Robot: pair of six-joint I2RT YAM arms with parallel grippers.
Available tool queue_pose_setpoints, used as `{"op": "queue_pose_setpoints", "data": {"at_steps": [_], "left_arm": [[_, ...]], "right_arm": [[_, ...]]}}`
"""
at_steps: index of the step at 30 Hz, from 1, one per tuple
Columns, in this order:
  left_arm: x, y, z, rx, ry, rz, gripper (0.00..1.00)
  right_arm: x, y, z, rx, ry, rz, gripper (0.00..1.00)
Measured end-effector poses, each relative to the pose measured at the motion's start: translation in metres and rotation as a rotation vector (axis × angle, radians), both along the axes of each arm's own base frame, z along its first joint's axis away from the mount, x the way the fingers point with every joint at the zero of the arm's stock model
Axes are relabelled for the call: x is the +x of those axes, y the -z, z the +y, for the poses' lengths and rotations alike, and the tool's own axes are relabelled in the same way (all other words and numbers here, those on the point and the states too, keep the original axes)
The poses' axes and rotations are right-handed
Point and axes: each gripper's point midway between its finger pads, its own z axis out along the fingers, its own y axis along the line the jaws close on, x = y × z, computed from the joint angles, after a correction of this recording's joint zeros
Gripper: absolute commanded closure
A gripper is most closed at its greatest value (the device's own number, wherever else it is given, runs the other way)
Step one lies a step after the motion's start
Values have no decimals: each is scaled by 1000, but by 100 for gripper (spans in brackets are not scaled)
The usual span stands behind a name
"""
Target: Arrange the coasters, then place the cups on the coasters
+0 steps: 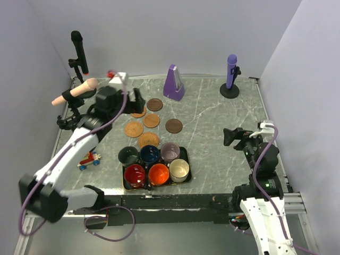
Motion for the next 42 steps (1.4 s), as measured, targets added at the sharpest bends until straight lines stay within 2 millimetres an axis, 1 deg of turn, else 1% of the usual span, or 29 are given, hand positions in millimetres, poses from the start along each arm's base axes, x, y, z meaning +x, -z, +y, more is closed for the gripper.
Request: {"op": "queue_pose_setpoints", "data": {"at_steps": [2,4,5,7,10,13,15,17,22,25,28,31,36,42], "left_arm": [[14,12,-19,30,41,49,10],[30,27,-31,60,57,104,14],[38,35,-35,76,60,128,16],[53,53,-42,101,63,173,18],[75,87,-51,145,63,250,22],[86,121,-55,185,64,324,26],[85,140,-54,207,66,366,29],[80,154,-48,226,60,399,33],[76,174,-27,263,13,443,32],[73,187,-7,283,-27,477,32],[76,190,9,308,-61,482,33],[79,193,13,330,-78,478,34],[79,211,17,358,-76,509,33],[80,225,20,376,-79,533,36]], "right_arm": [[0,-4,0,0,-1,7,1],[-1,-7,0,2,-1,15,1],[-1,-7,0,2,-2,21,1],[-1,-8,1,3,-8,30,1],[-2,-8,5,6,-26,50,1],[-2,-6,8,7,-43,73,1],[-2,-3,9,6,-50,90,1],[-3,0,9,6,-52,105,1],[-5,5,11,7,-61,128,1],[-5,6,12,11,-66,130,1],[-6,7,13,18,-69,135,1],[-7,8,14,29,-72,142,2],[-8,9,16,44,-82,151,2],[-9,9,19,64,-92,158,2]]}}
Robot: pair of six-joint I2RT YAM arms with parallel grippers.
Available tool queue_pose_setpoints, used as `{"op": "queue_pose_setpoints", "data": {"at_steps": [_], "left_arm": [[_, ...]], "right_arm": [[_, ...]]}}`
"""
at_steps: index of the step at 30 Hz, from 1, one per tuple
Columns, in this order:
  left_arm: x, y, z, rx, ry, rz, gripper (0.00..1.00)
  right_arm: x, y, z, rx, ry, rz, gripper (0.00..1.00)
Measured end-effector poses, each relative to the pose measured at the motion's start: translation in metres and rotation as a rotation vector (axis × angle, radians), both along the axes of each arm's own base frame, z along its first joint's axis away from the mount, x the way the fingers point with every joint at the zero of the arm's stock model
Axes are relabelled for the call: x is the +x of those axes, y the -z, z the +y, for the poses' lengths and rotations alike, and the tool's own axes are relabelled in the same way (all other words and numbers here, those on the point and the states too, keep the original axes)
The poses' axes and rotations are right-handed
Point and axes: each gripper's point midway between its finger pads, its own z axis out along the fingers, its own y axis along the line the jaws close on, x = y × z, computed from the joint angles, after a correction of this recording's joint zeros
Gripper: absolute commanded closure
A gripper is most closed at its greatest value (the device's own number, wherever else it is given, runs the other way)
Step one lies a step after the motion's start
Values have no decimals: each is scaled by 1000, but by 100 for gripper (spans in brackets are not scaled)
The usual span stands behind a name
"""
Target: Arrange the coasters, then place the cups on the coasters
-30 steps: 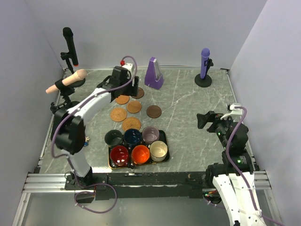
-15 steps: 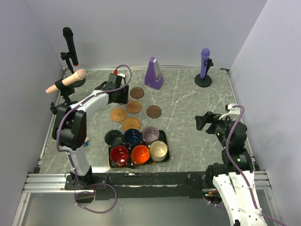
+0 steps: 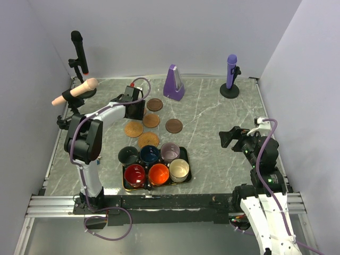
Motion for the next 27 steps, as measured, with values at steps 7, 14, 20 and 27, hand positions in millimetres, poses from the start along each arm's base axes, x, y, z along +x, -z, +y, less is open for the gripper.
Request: {"op": "queue_pose_setpoints", "data": {"at_steps": [7,14,20,27], "left_arm": [[4,15,0,9,-8,18,39],[9,25,-1,8,-14,23,35],[18,31,-4,8,-16,24,36],[31,32,-5,15,-28,7,34]], "right_arm": [[1,3,2,5,-8,14,3],[2,4,2,6,-10,20,3],[3,2,3,10,-10,12,3],[3,1,2,9,-7,10,3]]}}
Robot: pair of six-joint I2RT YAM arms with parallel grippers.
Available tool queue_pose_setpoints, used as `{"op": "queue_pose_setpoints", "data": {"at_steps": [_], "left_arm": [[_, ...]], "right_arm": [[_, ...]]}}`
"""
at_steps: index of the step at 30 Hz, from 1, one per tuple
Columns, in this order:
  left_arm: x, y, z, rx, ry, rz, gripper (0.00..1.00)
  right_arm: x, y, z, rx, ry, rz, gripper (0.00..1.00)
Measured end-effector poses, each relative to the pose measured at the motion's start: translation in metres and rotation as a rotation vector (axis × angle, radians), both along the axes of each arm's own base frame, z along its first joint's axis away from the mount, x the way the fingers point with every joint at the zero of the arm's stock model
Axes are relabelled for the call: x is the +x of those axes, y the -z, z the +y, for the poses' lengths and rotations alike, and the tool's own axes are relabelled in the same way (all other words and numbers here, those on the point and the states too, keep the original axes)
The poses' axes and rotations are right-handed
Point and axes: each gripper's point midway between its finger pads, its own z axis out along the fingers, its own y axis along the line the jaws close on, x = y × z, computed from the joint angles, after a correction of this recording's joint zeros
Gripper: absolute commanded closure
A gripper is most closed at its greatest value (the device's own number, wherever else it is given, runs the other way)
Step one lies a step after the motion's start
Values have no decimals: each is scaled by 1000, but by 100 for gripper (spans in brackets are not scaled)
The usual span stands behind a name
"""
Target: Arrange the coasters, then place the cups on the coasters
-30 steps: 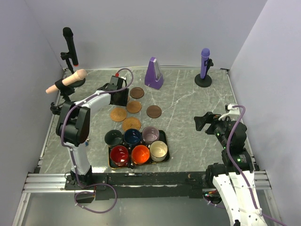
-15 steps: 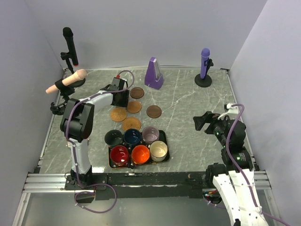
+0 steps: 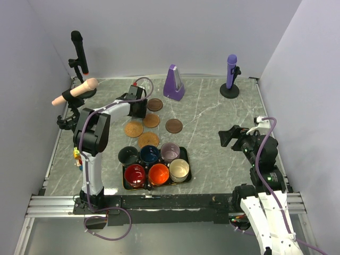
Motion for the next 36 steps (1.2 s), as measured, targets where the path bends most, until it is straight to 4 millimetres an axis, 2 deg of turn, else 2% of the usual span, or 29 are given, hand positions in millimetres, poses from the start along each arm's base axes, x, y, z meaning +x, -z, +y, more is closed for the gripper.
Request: {"op": "queue_pose_setpoints", "data": {"at_steps": [11,16,23,36], "left_arm": [[26,-2,1,4,-46,-34,36],[31,-1,9,-11,-71,-29,36],[48,0,21,-46,-102,-23,36],[46,-4,17,-77,-79,-18,25]], "right_arm": [[0,0,-2,-4,11,1,3],[1,0,-2,-5,14,0,3],[1,1,-3,-9,13,1,3],[-1,1,-4,-11,20,8,2]]}}
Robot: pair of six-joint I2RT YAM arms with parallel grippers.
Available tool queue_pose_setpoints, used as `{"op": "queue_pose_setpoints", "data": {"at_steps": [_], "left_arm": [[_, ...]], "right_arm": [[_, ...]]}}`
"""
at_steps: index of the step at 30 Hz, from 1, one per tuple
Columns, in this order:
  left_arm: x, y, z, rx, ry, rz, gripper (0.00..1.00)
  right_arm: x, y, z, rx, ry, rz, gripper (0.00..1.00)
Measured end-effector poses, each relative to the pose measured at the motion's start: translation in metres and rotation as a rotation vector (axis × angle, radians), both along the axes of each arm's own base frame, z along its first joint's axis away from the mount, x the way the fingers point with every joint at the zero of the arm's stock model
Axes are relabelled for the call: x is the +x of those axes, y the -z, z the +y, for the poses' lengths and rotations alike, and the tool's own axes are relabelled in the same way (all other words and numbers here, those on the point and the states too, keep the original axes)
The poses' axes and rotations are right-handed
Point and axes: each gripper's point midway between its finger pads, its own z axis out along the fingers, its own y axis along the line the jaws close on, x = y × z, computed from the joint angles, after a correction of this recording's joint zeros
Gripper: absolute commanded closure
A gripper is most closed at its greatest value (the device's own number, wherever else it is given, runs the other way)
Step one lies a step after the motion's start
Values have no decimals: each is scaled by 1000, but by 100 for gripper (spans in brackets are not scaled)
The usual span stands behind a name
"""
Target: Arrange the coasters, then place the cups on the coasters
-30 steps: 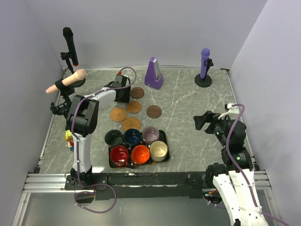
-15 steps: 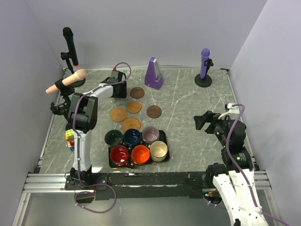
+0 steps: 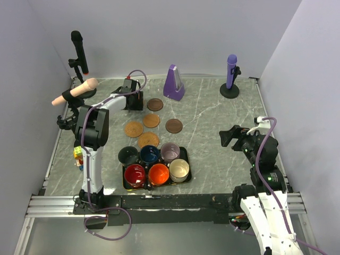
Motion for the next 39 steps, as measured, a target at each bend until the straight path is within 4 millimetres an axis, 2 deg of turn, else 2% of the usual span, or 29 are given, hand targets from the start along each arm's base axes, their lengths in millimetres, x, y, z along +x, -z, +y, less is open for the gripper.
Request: {"op": "queue_pose_setpoints", "data": {"at_steps": [3,7,11,15,19,24,29,32,39], "left_arm": [[-7,-13,-4,-13,14,-12,18],[-13,-53,-18,-34,51,-91,14],[-15,-103,-51,-65,119,-206,15],[-10,-117,-89,-69,172,-233,17],[-1,-105,-132,-72,214,-220,21],[2,-65,-165,-50,252,-145,25],[5,-30,-166,-19,253,-79,25],[4,-16,-162,-1,253,-52,25],[4,-12,-158,19,258,-48,34]], "right_arm": [[-1,0,0,0,0,3,3],[-1,-2,0,1,-1,-2,2],[-1,-2,1,1,-3,-2,2],[-1,-2,1,1,-5,-2,2],[-2,-3,0,-2,-5,-7,2],[-4,-5,0,-6,-6,-14,2],[-5,-4,0,-13,-8,-9,2],[-6,-3,-1,-17,-9,-8,2],[-5,-3,-1,-23,-11,-8,2]]}}
